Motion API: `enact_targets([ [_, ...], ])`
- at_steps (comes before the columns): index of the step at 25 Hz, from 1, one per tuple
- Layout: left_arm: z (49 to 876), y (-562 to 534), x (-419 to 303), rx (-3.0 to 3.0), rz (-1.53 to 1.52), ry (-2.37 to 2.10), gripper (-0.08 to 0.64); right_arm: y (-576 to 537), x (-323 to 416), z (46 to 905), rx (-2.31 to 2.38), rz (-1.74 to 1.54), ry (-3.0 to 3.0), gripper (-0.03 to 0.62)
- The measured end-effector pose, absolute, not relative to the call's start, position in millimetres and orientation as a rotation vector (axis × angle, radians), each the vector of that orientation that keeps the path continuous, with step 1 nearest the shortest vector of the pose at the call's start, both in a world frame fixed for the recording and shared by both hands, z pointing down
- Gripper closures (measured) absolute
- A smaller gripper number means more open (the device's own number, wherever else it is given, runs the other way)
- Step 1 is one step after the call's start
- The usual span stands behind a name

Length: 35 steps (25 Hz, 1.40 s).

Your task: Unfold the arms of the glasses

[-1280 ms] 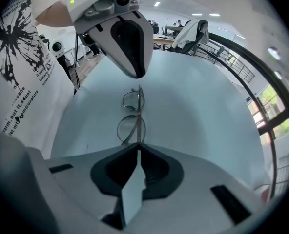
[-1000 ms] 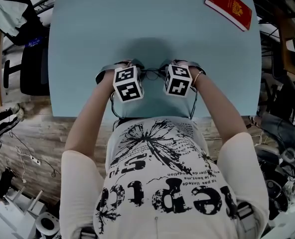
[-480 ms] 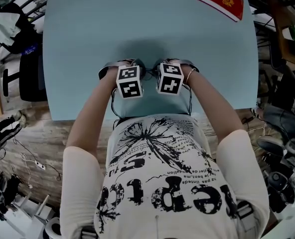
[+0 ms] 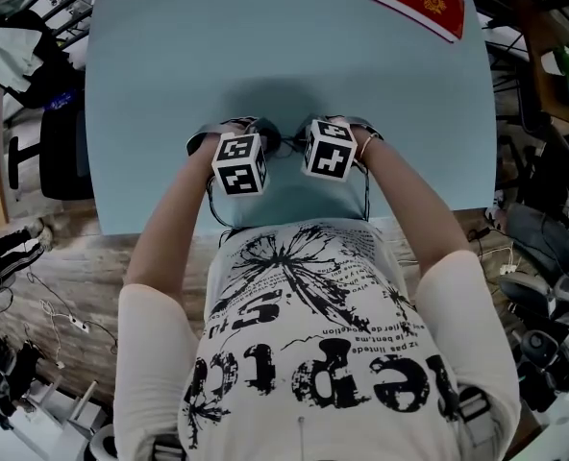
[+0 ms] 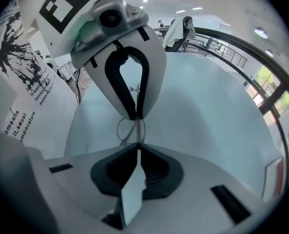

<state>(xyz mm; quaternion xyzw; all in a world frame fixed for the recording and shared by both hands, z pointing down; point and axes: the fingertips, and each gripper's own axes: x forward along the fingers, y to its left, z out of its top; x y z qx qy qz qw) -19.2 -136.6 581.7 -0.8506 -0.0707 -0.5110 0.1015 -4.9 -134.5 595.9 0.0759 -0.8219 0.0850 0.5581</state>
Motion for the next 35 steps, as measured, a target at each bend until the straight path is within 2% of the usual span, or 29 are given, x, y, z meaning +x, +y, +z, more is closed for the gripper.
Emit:
enact_targets([
  [11,564.1,-137.8,-18.0,-2.637,-1.365,-0.174,0.528,-127.5,13.3,603.9,0.190,0.187,-1.873,0.558],
  [35,544.9,-151.4,-65.2,-2.727,-1.460,-0.006,0.532,-129.0,47.5,603.4,0.272,0.221,-1.793,0.557],
])
